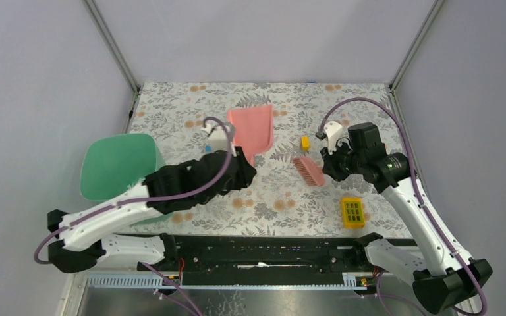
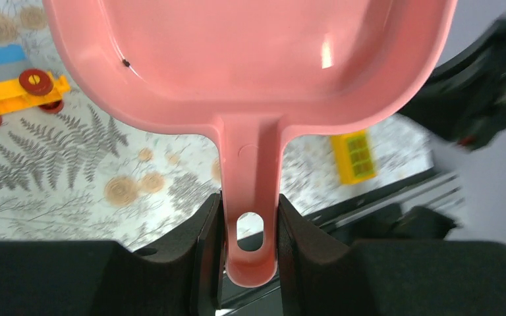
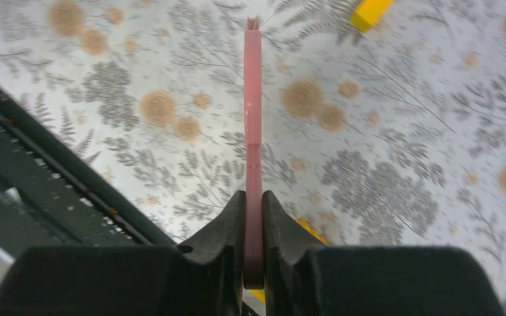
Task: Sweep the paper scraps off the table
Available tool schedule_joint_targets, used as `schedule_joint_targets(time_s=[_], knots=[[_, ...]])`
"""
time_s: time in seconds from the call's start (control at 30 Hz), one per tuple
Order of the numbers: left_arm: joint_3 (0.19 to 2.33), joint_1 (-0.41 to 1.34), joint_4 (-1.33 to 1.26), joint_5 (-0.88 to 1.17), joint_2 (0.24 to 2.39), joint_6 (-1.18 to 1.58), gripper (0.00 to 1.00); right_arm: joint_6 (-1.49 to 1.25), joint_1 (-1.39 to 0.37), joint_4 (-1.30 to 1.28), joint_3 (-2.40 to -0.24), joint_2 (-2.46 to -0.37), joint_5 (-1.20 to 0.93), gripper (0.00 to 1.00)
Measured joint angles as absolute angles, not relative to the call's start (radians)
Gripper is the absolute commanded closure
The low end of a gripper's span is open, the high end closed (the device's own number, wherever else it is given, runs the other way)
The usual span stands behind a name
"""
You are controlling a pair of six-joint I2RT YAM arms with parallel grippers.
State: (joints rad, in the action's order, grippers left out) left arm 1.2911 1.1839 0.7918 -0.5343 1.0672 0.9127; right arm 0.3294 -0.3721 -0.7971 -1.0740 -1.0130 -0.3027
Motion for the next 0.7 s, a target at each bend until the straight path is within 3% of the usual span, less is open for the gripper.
schedule_joint_targets(time_s=[0.3,0.53,0.7], knots=[[1.253,1.183,0.86,-0.393,1.396,0.762,1.0,0.384,-0.362,-0.821,-1.071,-0.996,-0.014,1.0],[1.227,1.173,0.895,-0.283,1.621,0.692,1.0,0.613,-0.36,-0.725,-1.021,-0.947,0.202,0.97],[1.174,1.11,0.822,-0.179,1.645,0.647,0.83,0.783,-0.36,-0.567,-0.867,-0.925,0.283,0.97]])
